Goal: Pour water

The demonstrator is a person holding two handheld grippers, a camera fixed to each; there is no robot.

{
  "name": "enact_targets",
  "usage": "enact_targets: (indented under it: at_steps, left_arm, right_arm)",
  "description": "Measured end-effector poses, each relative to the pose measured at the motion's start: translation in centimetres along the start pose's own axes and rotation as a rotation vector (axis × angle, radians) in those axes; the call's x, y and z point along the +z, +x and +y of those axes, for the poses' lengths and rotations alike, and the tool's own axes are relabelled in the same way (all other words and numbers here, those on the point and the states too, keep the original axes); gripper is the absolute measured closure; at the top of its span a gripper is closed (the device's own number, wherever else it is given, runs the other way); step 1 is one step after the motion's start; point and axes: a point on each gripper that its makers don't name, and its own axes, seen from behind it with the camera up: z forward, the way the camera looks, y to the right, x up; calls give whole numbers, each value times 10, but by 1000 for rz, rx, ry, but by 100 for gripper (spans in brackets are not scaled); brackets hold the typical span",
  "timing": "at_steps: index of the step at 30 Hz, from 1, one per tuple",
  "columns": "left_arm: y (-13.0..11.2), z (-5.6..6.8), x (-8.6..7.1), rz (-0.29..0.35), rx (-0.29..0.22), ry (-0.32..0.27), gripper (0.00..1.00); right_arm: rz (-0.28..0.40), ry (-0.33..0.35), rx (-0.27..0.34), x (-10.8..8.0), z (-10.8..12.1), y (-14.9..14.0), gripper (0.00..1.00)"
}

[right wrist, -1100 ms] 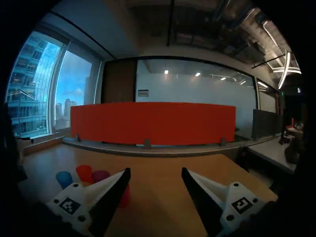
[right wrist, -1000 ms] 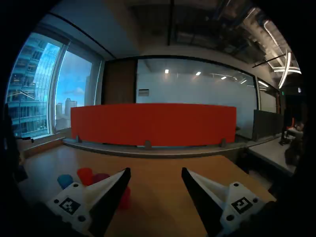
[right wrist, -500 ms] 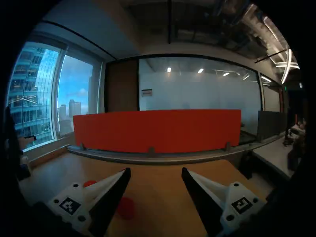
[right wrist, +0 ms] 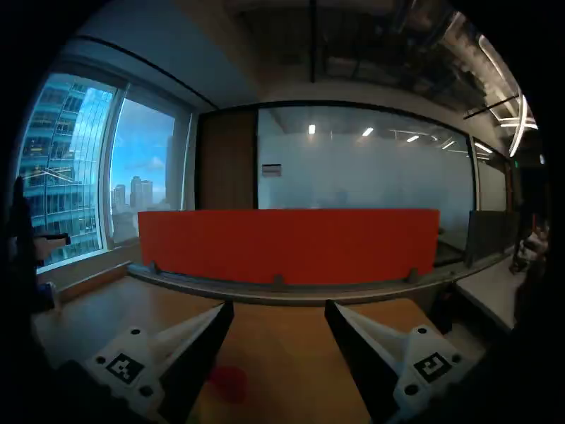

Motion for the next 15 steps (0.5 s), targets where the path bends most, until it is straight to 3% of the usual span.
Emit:
enact_targets:
  at_steps: [3, 8, 15]
  left_arm:
    - [1, 5, 1, -2, 5, -31, 3]
    - [1, 26, 1, -4, 11, -139, 3]
    - [7, 50, 0, 5, -8, -268, 3]
  right_arm:
    - [3, 27, -10, -1, -6, 1, 0]
    - [4, 110, -14, -2, -22, 3, 0]
    - [24, 291, 8, -12, -58, 14, 0]
